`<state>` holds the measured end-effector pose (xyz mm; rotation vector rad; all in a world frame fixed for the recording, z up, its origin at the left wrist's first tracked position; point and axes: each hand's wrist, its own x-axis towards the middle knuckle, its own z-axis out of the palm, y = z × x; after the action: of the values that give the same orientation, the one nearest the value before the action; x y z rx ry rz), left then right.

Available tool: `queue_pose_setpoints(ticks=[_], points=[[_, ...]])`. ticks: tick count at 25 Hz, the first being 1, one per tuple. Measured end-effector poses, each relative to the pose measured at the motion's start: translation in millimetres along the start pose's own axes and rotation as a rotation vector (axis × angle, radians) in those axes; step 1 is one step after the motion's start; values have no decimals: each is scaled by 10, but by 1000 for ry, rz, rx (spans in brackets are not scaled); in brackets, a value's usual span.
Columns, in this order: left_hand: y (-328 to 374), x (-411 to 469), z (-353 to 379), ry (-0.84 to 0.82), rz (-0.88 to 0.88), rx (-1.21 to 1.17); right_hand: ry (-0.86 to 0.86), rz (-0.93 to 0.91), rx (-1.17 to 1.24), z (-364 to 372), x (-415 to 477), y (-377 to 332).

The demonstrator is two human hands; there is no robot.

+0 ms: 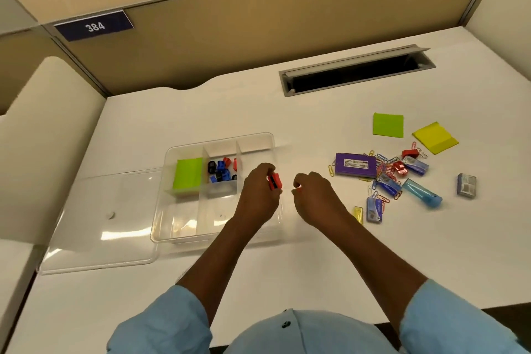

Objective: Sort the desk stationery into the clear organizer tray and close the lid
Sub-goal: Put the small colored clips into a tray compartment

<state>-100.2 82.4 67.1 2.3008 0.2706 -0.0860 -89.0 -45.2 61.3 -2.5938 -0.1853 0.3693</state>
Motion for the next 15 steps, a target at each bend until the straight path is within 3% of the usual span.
queue_pose_setpoints(ticks=[3,6,10,15], points=[[-202,187,-312,124,-34,-17,20,-185,78,111,201,-385],[-458,388,-600,198,5,127,12,-309,93,242,431,-776],[-805,669,-847,115,33,365,-4,-370,-30,470,739,-1160],[-921,850,-859,32,15,452,12,-386,-174,657,936,-1282]])
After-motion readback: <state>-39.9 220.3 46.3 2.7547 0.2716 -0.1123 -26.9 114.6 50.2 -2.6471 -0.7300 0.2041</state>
